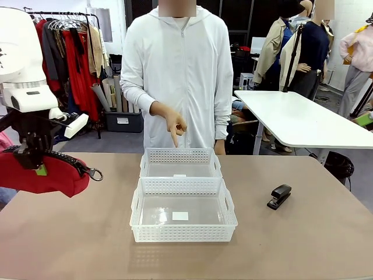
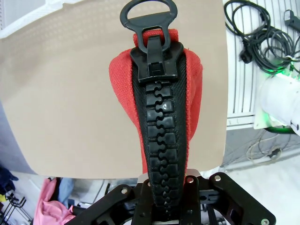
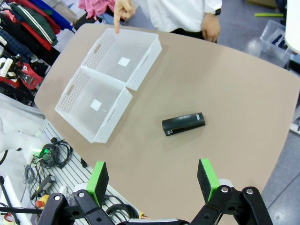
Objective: Distribute items into two baskets.
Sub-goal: Place the picked Pencil pouch into the Organizing basket as instructed by the person.
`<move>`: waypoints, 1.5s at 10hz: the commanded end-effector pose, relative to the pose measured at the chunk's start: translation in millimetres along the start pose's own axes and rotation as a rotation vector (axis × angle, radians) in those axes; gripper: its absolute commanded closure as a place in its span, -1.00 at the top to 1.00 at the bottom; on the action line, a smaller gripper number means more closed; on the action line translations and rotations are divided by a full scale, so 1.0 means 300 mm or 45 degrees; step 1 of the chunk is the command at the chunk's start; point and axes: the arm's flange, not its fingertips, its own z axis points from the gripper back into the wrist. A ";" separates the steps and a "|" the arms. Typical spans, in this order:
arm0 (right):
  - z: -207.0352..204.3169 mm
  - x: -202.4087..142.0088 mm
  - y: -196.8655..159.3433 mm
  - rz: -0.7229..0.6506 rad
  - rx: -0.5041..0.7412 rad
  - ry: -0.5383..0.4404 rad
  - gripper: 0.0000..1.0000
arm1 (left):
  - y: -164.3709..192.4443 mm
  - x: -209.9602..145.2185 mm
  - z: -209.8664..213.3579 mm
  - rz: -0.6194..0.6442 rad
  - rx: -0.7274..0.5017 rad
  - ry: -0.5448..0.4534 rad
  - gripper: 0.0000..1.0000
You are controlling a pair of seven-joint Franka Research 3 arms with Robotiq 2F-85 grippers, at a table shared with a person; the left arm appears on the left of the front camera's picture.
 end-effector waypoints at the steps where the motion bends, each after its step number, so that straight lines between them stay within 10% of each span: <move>1: 0.002 0.003 0.006 0.007 0.005 -0.005 1.00 | 0.059 0.023 0.013 -0.025 0.030 -0.052 -1.00; 15: 0.002 0.003 0.006 0.007 0.005 -0.005 1.00 | 0.386 0.514 0.074 0.025 0.084 -0.149 -1.00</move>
